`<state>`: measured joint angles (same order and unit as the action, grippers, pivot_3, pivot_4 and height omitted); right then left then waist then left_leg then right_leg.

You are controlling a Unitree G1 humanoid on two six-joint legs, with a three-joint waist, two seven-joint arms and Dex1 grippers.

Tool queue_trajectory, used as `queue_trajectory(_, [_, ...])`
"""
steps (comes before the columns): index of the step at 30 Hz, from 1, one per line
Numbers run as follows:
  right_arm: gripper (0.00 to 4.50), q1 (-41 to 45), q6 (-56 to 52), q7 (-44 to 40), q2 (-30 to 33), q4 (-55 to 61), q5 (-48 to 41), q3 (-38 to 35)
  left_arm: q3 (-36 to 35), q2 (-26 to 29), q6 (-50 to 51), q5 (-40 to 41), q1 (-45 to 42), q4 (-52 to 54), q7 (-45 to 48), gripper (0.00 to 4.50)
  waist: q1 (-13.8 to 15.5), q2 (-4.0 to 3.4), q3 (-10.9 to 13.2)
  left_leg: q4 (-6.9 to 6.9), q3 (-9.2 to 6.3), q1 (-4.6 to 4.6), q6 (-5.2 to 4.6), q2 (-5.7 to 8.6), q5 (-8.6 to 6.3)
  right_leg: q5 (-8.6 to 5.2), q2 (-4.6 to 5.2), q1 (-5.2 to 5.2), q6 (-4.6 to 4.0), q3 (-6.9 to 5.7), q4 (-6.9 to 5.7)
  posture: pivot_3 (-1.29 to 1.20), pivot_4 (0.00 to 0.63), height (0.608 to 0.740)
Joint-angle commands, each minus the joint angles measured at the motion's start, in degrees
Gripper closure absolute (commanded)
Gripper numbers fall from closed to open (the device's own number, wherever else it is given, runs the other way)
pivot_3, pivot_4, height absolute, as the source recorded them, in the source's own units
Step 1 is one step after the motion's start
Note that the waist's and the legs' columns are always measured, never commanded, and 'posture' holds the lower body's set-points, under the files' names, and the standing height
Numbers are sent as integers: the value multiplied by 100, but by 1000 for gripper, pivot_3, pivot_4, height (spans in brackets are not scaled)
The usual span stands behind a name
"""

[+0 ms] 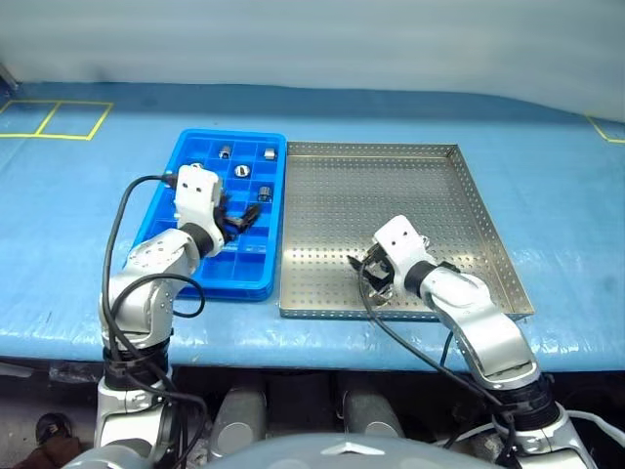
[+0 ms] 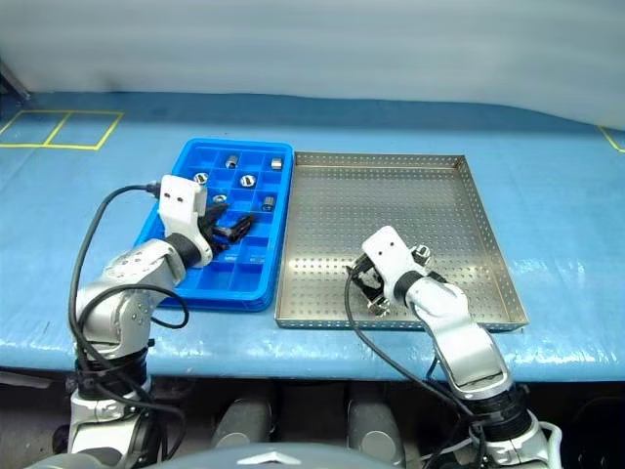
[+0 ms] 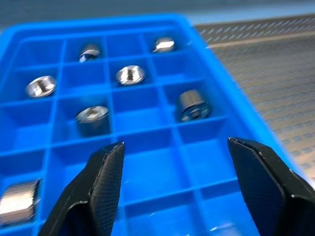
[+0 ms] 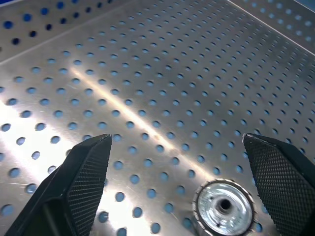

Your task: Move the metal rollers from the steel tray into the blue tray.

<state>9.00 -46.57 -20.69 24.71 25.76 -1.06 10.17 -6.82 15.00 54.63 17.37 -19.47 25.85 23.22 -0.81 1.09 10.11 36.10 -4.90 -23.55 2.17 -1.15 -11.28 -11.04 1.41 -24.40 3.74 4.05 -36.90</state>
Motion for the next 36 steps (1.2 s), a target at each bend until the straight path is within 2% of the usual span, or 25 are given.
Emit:
queue_trajectory(1, [0, 81, -282, 241, -87, 39, 95, -168, 516, 282, -372, 267, 151, 421, 547, 881, -29, -1, -1, 0, 0, 1, 0, 0, 0, -1, -1, 1, -1, 0, 0, 38, 150, 740])
queue_trajectory(4, [0, 114, -451, 361, -226, -175, 64, -235, 886, 421, -567, 267, 231, 455, 687, 881, -66, -2, -1, 0, 3, 2, -1, 0, 0, -1, -1, 1, -1, 4, 0, 36, 150, 740])
queue_trajectory(8, [0, 134, -628, 400, -374, -429, 6, -272, 1002, 450, -693, 214, 233, 378, 636, 881, -86, -2, -1, 3, 4, 1, -1, 0, 0, -1, -1, 1, -1, 5, 0, 36, 150, 740])
queue_trajectory(16, [2523, 231, -470, 544, -424, -433, 90, -312, 1022, 517, -788, 189, 356, 397, 530, 860, -102, -2, -1, 2, 4, 0, -2, 0, 0, -1, -1, 1, -1, 5, 2, 48, 150, 740])
queue_trajectory(24, [2523, 838, 199, 278, -516, -502, 77, 84, 629, 557, -883, -16, 513, 415, -69, 860, -140, -2, -1, 2, 4, 1, -2, -1, 0, -1, -2, -1, 0, 5, 0, 69, 150, 740])
queue_trajectory(29, [2523, 1732, 656, -148, -969, -1218, -108, 459, 72, 895, -569, 142, 757, 761, -199, 860, -149, -2, -1, -5, 3, 4, -2, -9, 0, 0, -9, -3, -3, 3, -2, 118, 150, 740])
queue_trajectory(32, [2523, 2224, 1006, -566, -1318, -1808, -301, 674, -104, 1371, -205, 231, 1127, 1156, -67, 860, -96, 0, 0, -14, -2, 1, -2, -9, 0, -1, -10, -4, -6, -3, 1, 161, 150, 740])
queue_trajectory(36, [2523, 2745, 1756, -1027, -1903, -2856, -704, 507, -372, 1591, 62, 306, 1583, 1492, -132, 860, 3, -1, 1, -20, -3, -1, -2, -8, -1, -2, -6, -7, -7, -7, 5, 204, 150, 740])
